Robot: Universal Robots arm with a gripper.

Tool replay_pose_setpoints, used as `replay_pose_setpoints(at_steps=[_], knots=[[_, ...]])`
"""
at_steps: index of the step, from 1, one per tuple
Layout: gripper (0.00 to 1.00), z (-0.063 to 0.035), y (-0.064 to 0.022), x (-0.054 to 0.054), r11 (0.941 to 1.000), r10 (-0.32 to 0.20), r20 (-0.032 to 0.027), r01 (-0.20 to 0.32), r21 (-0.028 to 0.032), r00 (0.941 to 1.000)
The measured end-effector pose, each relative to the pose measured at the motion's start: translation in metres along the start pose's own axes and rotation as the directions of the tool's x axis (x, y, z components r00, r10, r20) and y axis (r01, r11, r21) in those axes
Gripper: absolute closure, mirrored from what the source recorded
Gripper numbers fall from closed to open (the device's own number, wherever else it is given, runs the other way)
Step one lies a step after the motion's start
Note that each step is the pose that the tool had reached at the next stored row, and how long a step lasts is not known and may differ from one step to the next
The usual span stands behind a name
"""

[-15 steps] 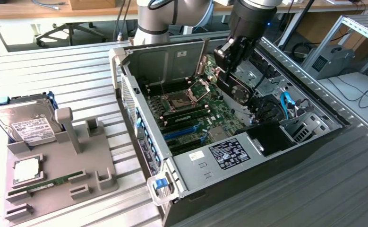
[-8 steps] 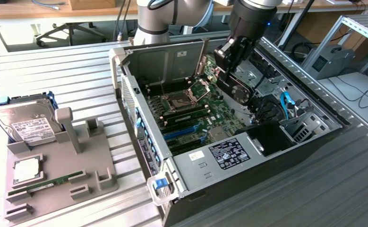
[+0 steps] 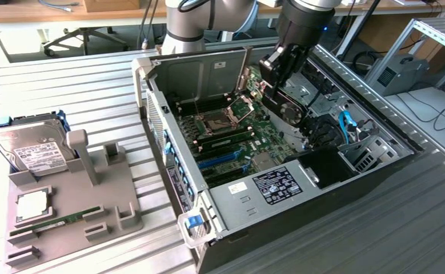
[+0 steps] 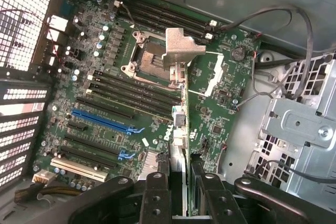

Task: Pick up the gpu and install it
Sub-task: 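Insert the gpu into the slot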

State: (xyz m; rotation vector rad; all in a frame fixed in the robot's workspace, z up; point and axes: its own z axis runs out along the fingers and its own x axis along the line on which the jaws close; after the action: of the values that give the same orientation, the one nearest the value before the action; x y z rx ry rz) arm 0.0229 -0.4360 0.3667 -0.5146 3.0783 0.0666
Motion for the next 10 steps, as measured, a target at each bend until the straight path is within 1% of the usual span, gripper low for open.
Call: replay_pose_setpoints(at_steps=[10], knots=[[0.73, 0.0000, 0.0000, -0.0001, 0.9999, -0.013, -0.0005, 0.013, -0.0004, 0.9999]])
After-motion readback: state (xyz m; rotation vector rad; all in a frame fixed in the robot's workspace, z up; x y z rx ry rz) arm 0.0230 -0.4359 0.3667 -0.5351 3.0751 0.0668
